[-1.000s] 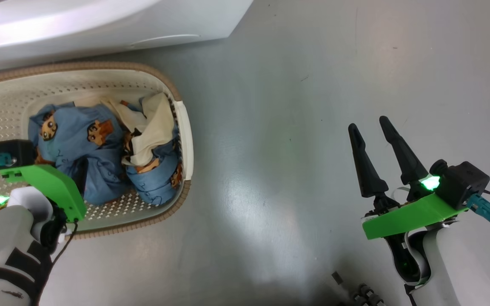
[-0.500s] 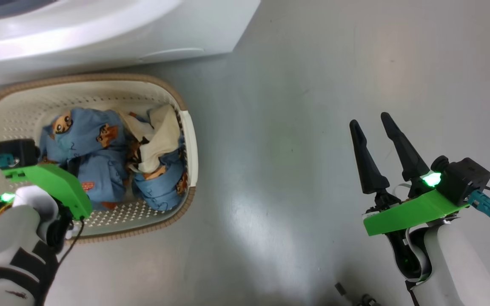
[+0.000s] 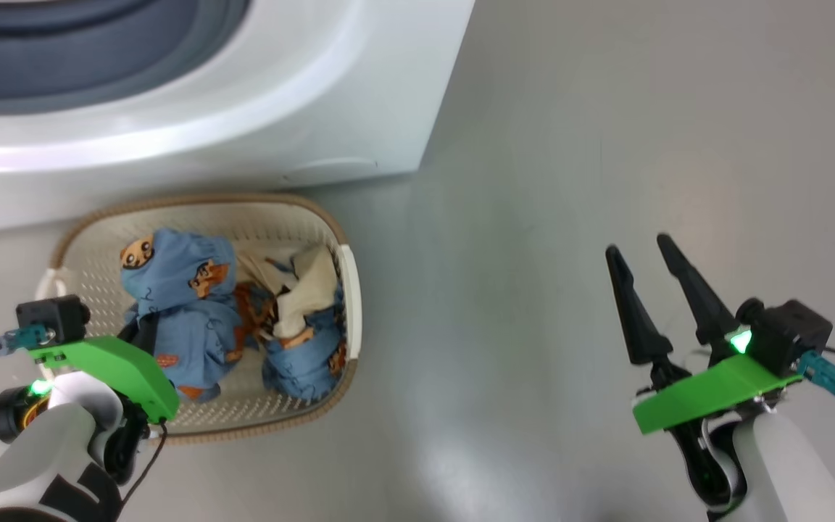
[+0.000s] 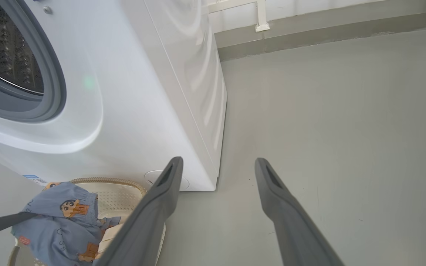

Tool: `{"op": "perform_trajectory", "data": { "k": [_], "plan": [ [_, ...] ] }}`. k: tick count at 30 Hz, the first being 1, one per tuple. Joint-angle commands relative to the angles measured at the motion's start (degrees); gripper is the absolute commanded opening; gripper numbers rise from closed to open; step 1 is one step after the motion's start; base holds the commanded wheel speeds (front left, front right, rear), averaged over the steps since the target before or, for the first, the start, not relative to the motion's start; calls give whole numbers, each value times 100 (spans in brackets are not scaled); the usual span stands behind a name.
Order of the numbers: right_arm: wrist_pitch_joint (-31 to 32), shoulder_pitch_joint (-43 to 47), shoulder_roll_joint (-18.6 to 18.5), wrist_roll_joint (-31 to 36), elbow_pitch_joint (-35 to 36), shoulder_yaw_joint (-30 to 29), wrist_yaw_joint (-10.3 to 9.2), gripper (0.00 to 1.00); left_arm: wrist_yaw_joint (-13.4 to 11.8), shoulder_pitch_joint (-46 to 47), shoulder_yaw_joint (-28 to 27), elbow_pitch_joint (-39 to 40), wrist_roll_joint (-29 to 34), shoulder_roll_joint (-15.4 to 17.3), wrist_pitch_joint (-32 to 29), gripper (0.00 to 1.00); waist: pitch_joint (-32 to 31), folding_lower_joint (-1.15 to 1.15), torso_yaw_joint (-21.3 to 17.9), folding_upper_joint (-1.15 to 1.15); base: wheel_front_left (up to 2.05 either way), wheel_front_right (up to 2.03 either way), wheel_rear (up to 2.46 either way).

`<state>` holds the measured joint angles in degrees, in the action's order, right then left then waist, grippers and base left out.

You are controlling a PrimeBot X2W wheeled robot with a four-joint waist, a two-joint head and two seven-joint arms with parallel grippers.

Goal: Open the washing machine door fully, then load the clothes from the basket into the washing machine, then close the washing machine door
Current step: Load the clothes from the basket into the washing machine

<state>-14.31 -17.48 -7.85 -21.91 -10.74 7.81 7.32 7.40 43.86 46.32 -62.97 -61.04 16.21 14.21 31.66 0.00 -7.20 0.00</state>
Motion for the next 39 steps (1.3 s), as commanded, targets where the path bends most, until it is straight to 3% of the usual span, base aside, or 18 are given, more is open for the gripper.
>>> {"op": "perform_trajectory", "data": {
  "k": [1, 11, 18, 28, 39],
  "plan": [
    [-69, 241, -64, -64, 78, 121, 17, 100, 9, -110, -272, 156, 130, 274, 75, 0, -518, 0, 119, 0, 0, 0, 0],
    [-69, 696, -254, -164, -39, 155, 17, 100, 9, -1009, -1761, 1183, 1422, 308, 78, 0, -1410, 0, 218, 0, 0, 0, 0],
    [-69, 1063, -361, -246, -88, 96, 17, 100, 9, -1897, -2946, 2204, 2532, 82, 78, 0, -1937, 0, 273, 0, 0, 0, 0],
    [-69, 1463, -421, -286, -49, -60, 17, 100, 9, -3120, -3990, 3687, 3581, -269, 78, 0, -2352, 0, 276, 0, 0, 0, 0],
    [-69, 1691, -427, -273, 27, -219, 17, 100, 9, -4166, -4860, 5021, 4173, -818, 78, 0, -2468, 0, 268, 0, 0, 0, 0]
  ]
}}
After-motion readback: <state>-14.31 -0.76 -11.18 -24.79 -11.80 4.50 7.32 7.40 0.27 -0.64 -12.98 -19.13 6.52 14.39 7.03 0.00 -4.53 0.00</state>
